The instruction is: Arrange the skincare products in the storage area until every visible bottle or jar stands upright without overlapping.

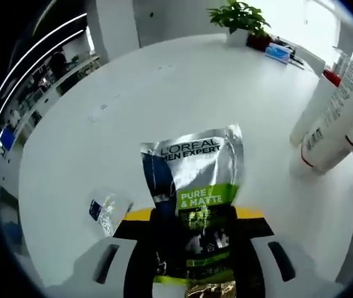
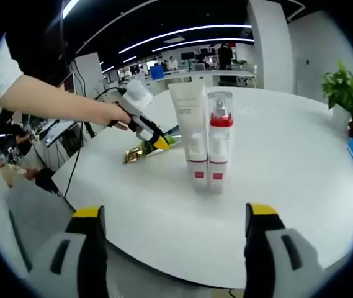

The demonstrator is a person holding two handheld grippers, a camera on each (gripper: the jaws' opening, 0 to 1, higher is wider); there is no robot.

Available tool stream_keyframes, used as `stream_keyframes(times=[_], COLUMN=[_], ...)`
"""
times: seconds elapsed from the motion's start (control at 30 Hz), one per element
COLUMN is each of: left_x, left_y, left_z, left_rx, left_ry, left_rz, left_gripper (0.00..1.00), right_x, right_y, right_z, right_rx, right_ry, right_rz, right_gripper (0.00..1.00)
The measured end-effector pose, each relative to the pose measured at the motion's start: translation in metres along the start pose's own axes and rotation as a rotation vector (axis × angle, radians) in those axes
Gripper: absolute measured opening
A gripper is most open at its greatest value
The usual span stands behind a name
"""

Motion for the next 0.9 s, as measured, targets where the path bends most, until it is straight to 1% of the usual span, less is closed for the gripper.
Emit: stream_keyframes(times=[0.1,0.2,0.3,0.37,0.4,0.43,0.47,0.5,0.53,0.57,0.6,0.63,0.7,0.8,0.9], left_x=[-0.002,-0.002,0.004,0.009,0.011,0.010,0.016,0.016,0.021,0.019,0.017,0.016,0.015,0.014,0.017], left_y=[0.000,0.001,0.004,0.008,0.010,0.013,0.016,0.019,0.022,0.027,0.029,0.030,0.032,0.035,0.035], left_z=[0.000,0.000,-0.001,-0.001,0.001,0.006,0.011,0.011,0.018,0.020,0.021,0.018,0.016,0.015,0.011], left_rx=[0.001,0.000,0.010,-0.001,-0.019,-0.052,-0.079,-0.074,-0.104,-0.085,-0.079,-0.066,-0.059,-0.059,-0.048], left_ry=[-0.004,-0.010,-0.041,-0.045,-0.037,-0.018,-0.040,-0.018,-0.040,-0.017,-0.004,-0.004,-0.022,0.005,-0.004], left_rz=[0.004,0.012,0.038,0.047,0.050,0.034,0.068,0.071,0.101,0.090,0.083,0.079,0.095,0.099,0.120], left_gripper=[0.33,0.31,0.29,0.26,0.23,0.15,0.10,0.00,0.00,0.00,0.00,0.00,0.00,0.00,0.00], right_x=[0.000,0.000,0.000,0.000,0.000,0.000,0.000,0.000,0.000,0.000,0.000,0.000,0.001,0.001,0.001], right_y=[0.000,0.000,0.000,0.000,0.000,0.000,0.000,0.000,0.000,0.000,0.000,0.000,0.001,0.001,0.001], right_z=[0.000,0.000,0.000,0.000,0.000,0.000,0.000,0.001,0.001,0.001,0.001,0.001,0.001,0.001,0.001], right_rx=[0.002,0.002,0.000,-0.002,-0.004,-0.005,-0.005,-0.006,-0.006,-0.006,-0.006,-0.006,-0.008,-0.010,-0.008], right_ry=[0.004,0.006,0.007,0.008,0.009,0.009,0.010,0.011,0.012,0.013,0.015,0.017,0.021,0.021,0.023], right_rz=[0.000,0.000,-0.003,-0.006,-0.008,-0.008,-0.008,-0.008,-0.007,-0.006,-0.005,-0.004,-0.003,-0.007,-0.007], right_gripper=[0.93,0.93,0.93,0.93,0.93,0.93,0.93,0.93,0.93,0.93,0.93,0.93,0.93,0.93,0.93])
Point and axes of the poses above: the point that each gripper's makers call its tool centre point, and the gripper's own axes: y roughly backward along the fingers, x roughly to its left, z roughly out of its top, the point moved 4 cm from there along y, roughly backward along the fingers, and after that the axes turned 7 degrees about -x, right-handed, at the moved point
